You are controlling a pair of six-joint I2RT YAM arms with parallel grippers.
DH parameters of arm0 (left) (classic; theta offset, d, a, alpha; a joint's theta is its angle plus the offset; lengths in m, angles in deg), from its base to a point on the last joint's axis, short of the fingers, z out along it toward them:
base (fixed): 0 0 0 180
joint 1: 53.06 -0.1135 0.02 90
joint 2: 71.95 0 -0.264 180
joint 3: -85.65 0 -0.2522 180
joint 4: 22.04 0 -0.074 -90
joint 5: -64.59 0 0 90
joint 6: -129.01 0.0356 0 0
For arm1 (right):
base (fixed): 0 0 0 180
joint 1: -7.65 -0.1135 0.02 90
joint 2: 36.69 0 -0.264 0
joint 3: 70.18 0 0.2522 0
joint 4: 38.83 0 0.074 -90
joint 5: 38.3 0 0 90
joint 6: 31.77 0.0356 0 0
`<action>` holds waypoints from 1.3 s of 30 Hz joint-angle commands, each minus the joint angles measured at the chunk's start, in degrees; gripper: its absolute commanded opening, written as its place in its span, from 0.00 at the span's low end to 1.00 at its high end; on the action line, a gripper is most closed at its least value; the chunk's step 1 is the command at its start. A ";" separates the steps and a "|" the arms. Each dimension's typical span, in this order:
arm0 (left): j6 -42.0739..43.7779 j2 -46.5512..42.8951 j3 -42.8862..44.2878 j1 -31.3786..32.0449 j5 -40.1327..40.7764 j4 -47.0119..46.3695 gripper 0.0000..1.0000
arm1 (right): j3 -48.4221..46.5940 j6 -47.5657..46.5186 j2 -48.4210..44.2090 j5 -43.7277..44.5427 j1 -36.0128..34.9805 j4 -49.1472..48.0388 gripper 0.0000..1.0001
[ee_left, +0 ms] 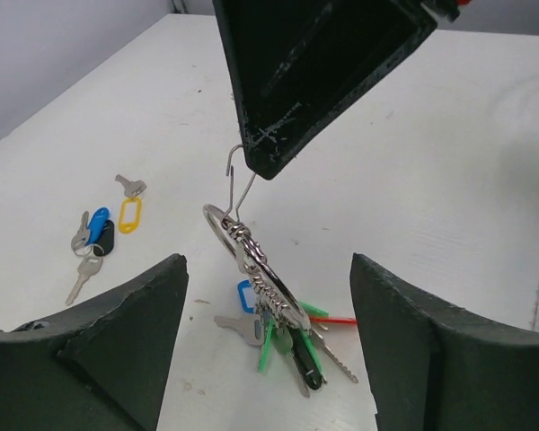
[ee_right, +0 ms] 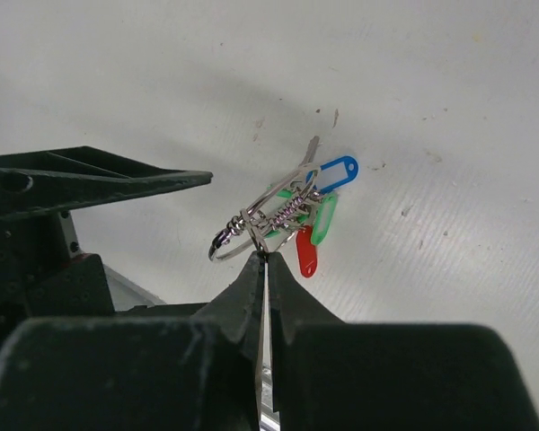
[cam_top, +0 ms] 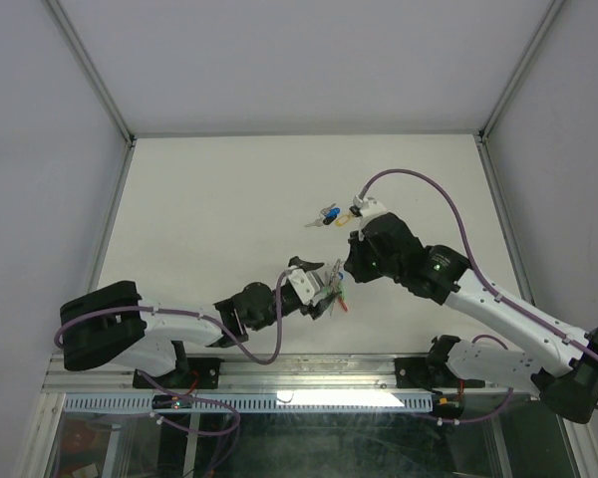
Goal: Put the keys on the keyring
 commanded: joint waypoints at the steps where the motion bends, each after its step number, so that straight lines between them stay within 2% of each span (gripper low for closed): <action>1: 4.94 2.79 2.80 1.49 8.71 -8.88 0.69 | -3.67 2.41 -0.41 -2.35 0.34 -2.85 0.00; 11: 10.11 10.15 5.43 3.01 15.16 -16.01 0.59 | -3.18 3.11 -0.91 -3.51 0.32 -3.20 0.00; 16: 12.00 11.77 6.28 3.42 14.26 -16.12 0.45 | -3.09 3.24 -1.32 -3.61 0.35 -3.25 0.00; 21: 12.87 11.84 6.15 3.47 13.45 -16.69 0.28 | -2.84 3.14 -1.61 -3.86 0.38 -3.27 0.00; 33: 11.83 11.43 6.14 3.43 8.53 -16.43 0.22 | -2.23 3.14 -2.67 -5.07 0.42 -3.50 0.00; 39: 11.85 11.34 6.31 3.46 7.65 -16.24 0.10 | -2.01 3.14 -3.12 -5.07 0.43 -3.42 0.00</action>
